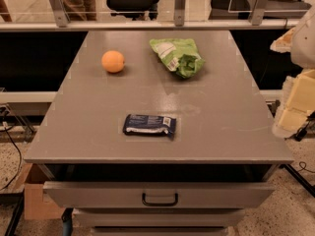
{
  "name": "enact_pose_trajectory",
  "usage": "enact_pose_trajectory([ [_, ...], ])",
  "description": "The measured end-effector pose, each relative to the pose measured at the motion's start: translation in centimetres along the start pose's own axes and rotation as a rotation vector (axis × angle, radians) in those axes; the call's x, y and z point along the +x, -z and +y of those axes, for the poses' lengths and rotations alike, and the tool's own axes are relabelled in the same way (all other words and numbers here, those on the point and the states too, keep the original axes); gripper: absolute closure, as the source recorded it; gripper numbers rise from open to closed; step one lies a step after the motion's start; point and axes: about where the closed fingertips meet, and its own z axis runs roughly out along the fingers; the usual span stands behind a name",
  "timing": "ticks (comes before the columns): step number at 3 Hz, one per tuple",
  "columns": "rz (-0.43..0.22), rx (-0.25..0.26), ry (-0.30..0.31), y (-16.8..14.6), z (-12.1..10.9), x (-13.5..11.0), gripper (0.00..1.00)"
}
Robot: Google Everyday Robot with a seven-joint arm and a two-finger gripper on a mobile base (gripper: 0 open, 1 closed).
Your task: Pick green rice chip bag
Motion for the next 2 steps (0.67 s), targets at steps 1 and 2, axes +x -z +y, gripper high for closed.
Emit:
enact_pose_trajectory([
  [1,0.0,0.0,0.0,0.0,0.0,0.0,0.0],
  [2,-0.036,0.002,0.005,0.19,-0.17,-0.15,0.0],
])
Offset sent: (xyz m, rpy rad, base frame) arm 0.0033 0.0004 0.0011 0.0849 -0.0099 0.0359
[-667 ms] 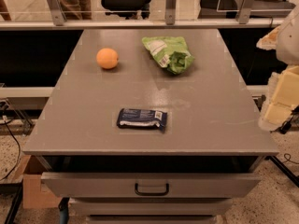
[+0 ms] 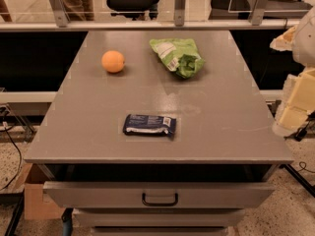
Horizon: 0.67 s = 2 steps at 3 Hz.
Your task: Pick green rice chip bag
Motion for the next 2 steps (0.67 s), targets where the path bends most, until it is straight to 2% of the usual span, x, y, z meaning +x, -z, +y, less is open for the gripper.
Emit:
enact_pose_trajectory([
  [1,-0.12,0.015,-0.01,-0.6,-1.8,0.7,0.0],
  [2,-0.301,0.02,-0.009,-1.8,-4.3,0.4,0.0],
])
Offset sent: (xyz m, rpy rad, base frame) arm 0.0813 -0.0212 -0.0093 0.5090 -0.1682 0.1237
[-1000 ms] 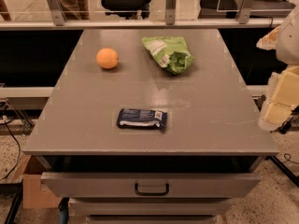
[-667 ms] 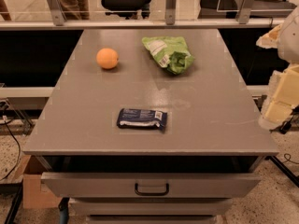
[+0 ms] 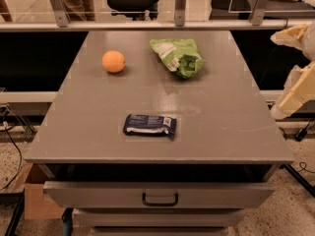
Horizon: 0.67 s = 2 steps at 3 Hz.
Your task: Pick green rice chip bag
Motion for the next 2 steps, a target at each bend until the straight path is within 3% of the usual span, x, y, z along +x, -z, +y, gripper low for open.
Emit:
enact_pose_trajectory([
  [1,-0.123,0.066,-0.058,-2.1,-2.8,0.5,0.0],
  [2,-0.17,0.164,-0.143,-4.1,-4.6,1.6,0.0],
])
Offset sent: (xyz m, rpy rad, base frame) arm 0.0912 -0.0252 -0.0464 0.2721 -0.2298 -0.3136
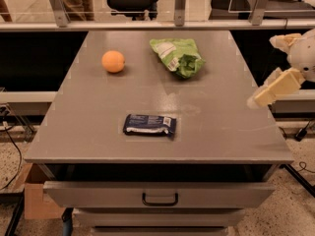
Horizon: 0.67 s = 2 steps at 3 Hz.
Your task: Pick green rice chip bag
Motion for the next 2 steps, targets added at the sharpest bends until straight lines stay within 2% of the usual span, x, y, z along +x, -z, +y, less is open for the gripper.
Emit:
enact_pose_trajectory([
  [1,-0.069,0.055,-0.07,-2.1,-2.2,0.5,0.0],
  [2,-0.14,0.026,-0.132,-4.6,-2.6,-0.3,0.0],
])
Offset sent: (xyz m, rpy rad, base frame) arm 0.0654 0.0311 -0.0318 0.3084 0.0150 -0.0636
